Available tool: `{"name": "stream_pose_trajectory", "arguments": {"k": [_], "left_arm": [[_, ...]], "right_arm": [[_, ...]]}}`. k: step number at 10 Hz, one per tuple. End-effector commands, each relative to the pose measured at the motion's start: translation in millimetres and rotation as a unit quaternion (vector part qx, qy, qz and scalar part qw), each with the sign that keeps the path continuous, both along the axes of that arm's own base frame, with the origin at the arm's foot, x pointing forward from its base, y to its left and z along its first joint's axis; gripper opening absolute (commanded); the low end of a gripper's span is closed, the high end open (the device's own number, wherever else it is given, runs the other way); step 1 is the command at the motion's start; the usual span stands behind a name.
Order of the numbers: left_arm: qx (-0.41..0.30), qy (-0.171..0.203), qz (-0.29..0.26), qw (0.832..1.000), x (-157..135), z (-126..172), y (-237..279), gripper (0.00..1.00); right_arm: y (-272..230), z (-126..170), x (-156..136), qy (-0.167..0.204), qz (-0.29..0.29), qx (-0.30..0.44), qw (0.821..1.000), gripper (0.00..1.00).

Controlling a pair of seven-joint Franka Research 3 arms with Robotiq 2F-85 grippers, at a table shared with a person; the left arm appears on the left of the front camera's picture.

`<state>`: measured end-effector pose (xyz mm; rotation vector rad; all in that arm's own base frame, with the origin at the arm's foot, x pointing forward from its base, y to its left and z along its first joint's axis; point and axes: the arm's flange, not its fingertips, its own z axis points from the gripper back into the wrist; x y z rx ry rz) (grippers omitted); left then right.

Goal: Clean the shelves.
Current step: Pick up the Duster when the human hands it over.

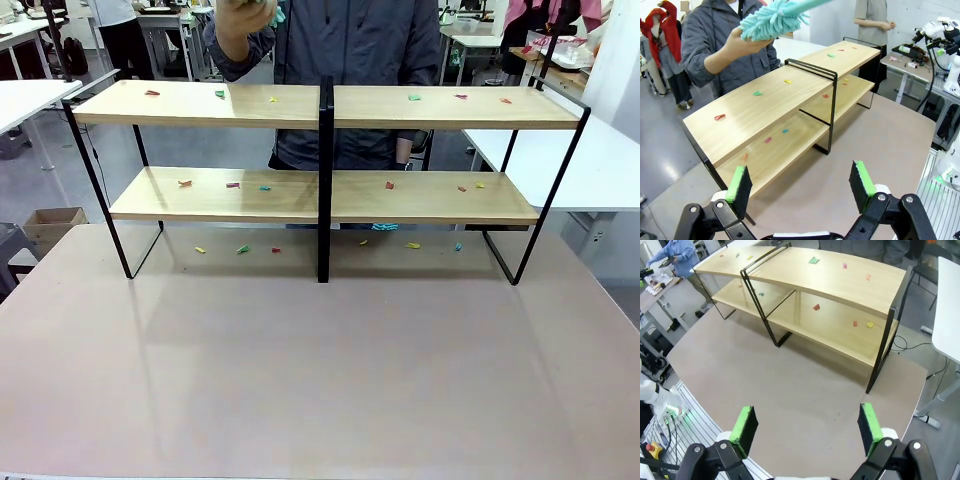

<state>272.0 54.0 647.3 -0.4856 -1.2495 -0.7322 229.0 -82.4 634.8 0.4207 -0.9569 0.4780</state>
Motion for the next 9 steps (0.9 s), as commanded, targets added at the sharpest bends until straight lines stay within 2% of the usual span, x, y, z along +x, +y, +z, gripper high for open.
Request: {"name": "stream_pose_trajectory", "arguments": {"k": [1, 9], "left_arm": [[0.002, -0.004, 0.001, 1.0, 1.4, -0.3, -0.3, 1.0], [0.002, -0.004, 0.001, 1.0, 1.4, -0.3, -0.3, 1.0]], "right_arm": [[-0.6, -0.4, -2.0, 0.002, 0.003, 0.002, 1.0, 1.0], [-0.6, -0.4, -2.0, 0.002, 0.003, 0.002, 1.0, 1.0]]}}
